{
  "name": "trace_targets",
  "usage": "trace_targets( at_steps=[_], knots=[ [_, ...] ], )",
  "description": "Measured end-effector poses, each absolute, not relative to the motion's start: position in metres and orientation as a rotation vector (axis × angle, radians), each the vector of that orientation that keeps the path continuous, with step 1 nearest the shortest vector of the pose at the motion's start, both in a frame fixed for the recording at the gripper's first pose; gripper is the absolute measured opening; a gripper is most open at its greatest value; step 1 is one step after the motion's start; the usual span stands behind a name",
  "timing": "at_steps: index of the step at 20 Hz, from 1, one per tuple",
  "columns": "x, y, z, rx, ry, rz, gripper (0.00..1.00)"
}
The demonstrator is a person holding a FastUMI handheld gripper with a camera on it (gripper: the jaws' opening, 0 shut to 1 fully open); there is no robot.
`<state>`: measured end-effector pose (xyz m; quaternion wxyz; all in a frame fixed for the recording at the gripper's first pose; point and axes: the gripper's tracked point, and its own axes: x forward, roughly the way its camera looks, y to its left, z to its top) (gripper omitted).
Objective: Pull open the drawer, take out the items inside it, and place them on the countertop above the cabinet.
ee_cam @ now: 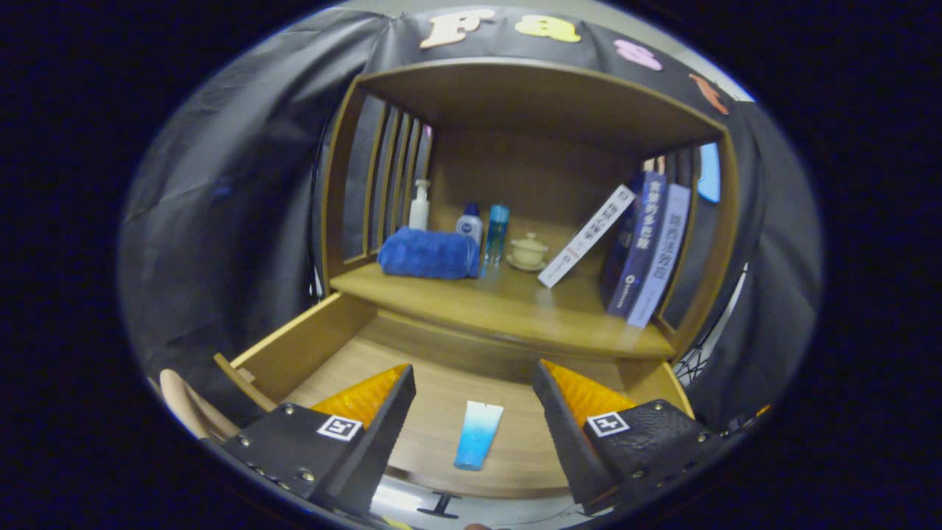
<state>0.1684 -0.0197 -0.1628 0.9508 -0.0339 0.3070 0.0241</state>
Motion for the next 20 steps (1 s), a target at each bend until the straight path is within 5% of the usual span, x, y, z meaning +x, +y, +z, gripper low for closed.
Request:
trace_targets(
  at_steps=[11, 20],
  knots=[
    [0.164, -0.017, -0.291, -0.156, 1.213, 0.161, 0.96],
    [0.142, -0.019, -0.307, -0.129, 1.422, 0.175, 0.94]
  ],
)
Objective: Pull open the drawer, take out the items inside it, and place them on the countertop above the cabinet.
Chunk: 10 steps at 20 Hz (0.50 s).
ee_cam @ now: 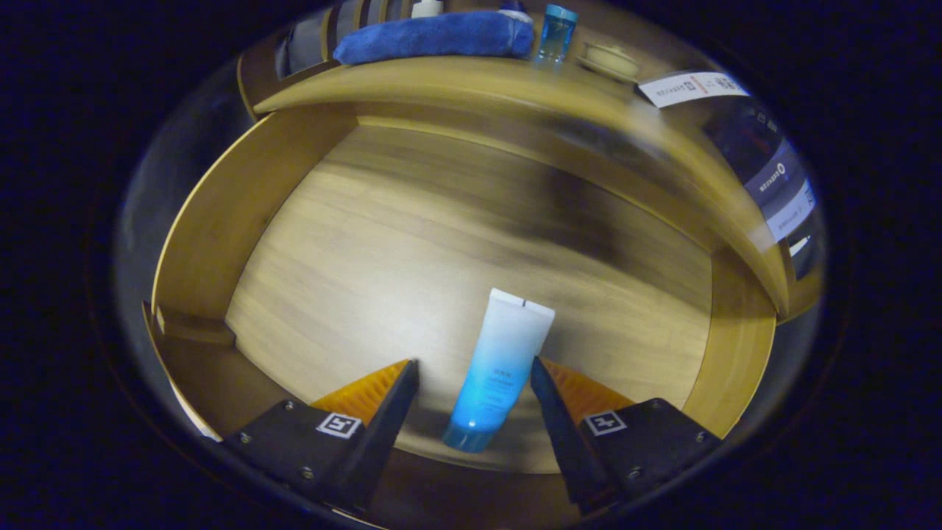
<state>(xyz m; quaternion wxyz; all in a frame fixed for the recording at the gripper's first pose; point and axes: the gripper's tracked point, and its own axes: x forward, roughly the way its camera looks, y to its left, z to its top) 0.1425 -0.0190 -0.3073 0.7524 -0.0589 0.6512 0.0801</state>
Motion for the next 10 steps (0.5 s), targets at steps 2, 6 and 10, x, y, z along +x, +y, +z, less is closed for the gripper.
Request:
trace_targets(
  at_steps=[2, 6, 10],
  knots=[
    [0.152, -0.019, -0.322, -0.060, 1.390, 0.180, 0.71],
    [0.160, -0.031, -0.309, -0.113, 1.300, 0.166, 0.43],
    [0.168, -0.019, -0.281, 0.012, 1.224, 0.199, 0.43]
  ],
)
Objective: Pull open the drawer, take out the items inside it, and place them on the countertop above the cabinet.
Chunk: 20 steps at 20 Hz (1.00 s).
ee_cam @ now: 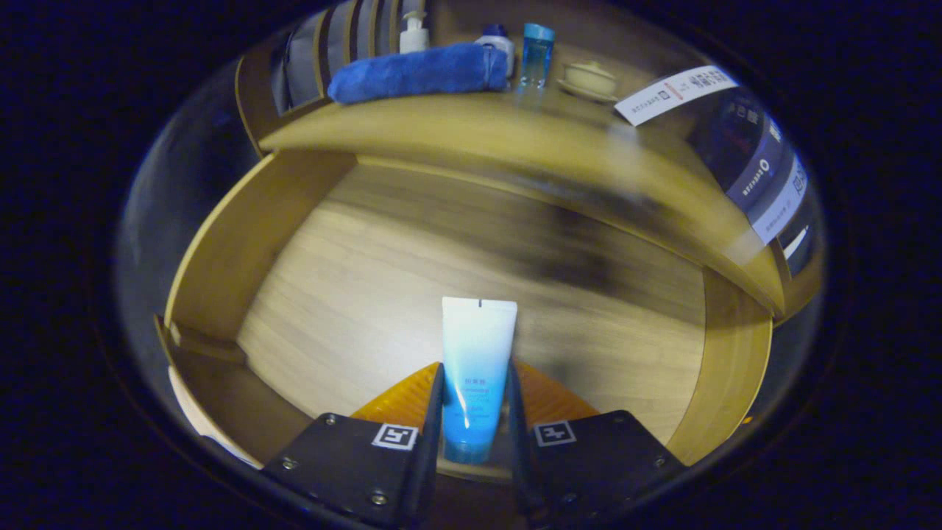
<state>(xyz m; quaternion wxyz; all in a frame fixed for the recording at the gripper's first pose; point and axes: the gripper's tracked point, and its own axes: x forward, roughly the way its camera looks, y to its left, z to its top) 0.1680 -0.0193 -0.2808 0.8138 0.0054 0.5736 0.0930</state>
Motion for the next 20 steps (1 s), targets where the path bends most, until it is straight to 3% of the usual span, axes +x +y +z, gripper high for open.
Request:
trace_targets(
  at_steps=[6, 10, 20],
  knots=[
    [0.196, -0.025, -0.216, 0.050, 1.066, 0.207, 0.43],
    [0.244, -0.038, -0.186, 0.069, 0.957, 0.131, 0.43],
    [0.332, -0.042, -0.218, 0.174, 0.917, -0.041, 0.42]
  ],
)
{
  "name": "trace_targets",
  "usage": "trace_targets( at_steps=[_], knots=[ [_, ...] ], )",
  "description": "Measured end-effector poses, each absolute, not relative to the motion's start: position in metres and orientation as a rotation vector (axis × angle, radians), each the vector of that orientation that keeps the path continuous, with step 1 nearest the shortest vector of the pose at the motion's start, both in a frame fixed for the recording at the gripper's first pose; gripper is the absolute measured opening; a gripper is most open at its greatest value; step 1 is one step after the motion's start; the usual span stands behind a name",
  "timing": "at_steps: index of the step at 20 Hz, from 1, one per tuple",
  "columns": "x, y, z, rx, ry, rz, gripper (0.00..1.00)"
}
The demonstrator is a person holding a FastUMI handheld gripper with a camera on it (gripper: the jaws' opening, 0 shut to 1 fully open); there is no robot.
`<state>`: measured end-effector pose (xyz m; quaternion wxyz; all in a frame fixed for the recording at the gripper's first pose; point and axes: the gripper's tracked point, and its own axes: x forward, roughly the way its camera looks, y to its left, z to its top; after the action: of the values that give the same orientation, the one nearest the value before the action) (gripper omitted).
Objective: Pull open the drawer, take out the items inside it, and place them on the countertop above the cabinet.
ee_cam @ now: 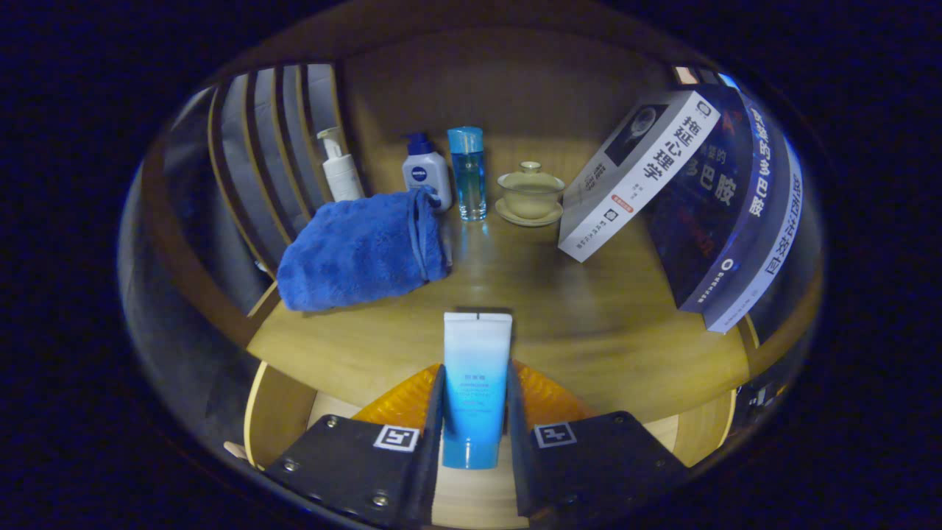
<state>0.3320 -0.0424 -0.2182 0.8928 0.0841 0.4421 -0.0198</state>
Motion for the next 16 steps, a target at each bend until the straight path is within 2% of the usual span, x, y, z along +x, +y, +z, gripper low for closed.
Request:
trace_targets(
  at_steps=[6, 7, 8, 11, 16],
  knots=[
    [0.352, -0.052, -0.223, 0.177, 0.845, -0.101, 0.43],
    [0.352, -0.053, -0.221, 0.174, 0.830, -0.110, 0.45],
    [0.349, -0.053, -0.215, 0.181, 0.813, -0.114, 0.51],
    [0.345, -0.050, -0.193, 0.196, 0.732, -0.101, 1.00],
    [0.307, -0.039, -0.130, 0.191, 0.587, -0.034, 1.00]
  ],
)
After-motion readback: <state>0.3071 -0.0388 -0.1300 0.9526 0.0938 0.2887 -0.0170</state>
